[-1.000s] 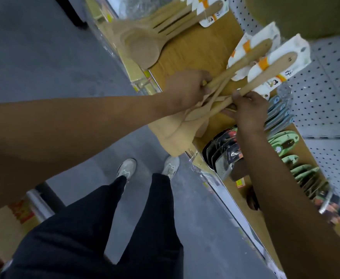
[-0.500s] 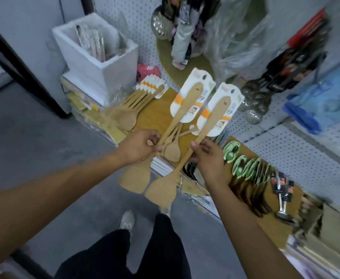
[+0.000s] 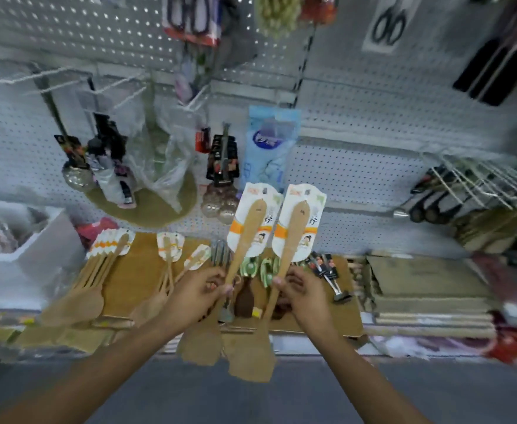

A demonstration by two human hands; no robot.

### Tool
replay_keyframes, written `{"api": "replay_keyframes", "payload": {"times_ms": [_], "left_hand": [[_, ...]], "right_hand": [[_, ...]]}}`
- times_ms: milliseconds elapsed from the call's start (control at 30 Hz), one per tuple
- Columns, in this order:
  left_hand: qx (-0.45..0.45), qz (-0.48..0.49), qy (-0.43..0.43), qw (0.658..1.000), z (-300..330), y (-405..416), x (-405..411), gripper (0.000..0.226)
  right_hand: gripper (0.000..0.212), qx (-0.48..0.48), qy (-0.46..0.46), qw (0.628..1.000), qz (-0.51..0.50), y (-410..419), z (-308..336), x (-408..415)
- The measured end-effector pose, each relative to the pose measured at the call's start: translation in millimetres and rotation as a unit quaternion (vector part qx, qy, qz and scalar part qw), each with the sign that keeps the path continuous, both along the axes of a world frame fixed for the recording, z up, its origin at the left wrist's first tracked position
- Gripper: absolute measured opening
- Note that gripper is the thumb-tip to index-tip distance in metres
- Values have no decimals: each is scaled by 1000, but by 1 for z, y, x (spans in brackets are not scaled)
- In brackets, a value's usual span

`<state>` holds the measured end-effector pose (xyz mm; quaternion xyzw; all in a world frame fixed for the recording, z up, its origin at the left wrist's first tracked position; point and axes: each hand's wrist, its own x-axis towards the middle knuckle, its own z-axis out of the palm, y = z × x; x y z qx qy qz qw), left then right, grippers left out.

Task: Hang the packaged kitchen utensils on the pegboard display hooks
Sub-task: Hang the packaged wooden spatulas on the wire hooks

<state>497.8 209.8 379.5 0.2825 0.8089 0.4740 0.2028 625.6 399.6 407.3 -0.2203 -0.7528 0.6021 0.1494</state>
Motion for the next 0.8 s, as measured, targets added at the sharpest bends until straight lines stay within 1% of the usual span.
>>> {"api": "replay_keyframes", "payload": {"times_ms": [133, 267, 367, 467, 533, 600, 700, 767, 800], "left_hand": [[10, -42, -11, 999, 6, 69, 38, 15], [18, -98, 15, 995, 12, 142, 84, 18], [26, -117, 21, 993, 15, 200, 124, 12], [37, -129, 34, 990, 19, 255, 161, 15], [43, -139, 35, 989, 23, 288, 186, 18], [44, -153, 27, 987, 28, 317, 210, 15], [45, -171, 27, 984, 32, 355, 235, 14], [44, -196, 28, 979, 34, 378, 247, 21], [39, -206, 35, 977, 37, 390, 253, 21]], "right_hand": [[1, -29, 23, 997, -64, 61, 8, 67], [1, -14, 26, 994, -108, 129, 13, 140], [3, -3, 32, 991, -128, 180, 18, 192], [9, 12, 36, 989, -144, 225, 25, 239], [13, 13, 36, 987, -159, 252, 27, 265], [15, 7, 37, 983, -179, 277, 28, 289], [9, 6, 38, 980, -194, 310, 29, 317], [7, 1, 40, 978, -206, 332, 27, 332], [6, 1, 38, 976, -214, 344, 26, 339]]}}
